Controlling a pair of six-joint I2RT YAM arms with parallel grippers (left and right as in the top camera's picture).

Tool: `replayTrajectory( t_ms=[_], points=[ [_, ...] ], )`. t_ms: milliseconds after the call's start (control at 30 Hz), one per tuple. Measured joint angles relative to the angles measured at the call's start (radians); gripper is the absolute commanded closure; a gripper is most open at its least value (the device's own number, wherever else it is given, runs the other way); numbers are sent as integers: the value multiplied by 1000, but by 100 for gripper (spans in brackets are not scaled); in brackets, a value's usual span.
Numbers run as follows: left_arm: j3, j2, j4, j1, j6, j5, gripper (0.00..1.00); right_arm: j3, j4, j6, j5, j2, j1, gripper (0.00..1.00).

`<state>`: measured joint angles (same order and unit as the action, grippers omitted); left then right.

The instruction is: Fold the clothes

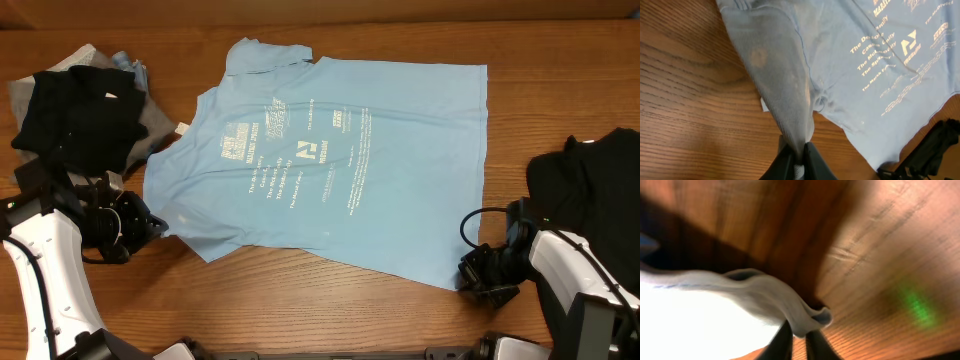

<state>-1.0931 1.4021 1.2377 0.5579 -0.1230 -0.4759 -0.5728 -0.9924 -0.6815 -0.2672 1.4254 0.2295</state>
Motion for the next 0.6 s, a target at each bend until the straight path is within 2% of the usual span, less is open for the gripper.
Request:
replayTrajectory(
  t_ms=[333, 600],
  points=[
    [0, -53, 32, 0, 0, -12, 93, -167, -132, 49, 13, -81, 0, 96],
    [-68, -137, 148, 0, 3, -19, 93, -373, -271, 54, 36, -198, 0, 96]
  ],
)
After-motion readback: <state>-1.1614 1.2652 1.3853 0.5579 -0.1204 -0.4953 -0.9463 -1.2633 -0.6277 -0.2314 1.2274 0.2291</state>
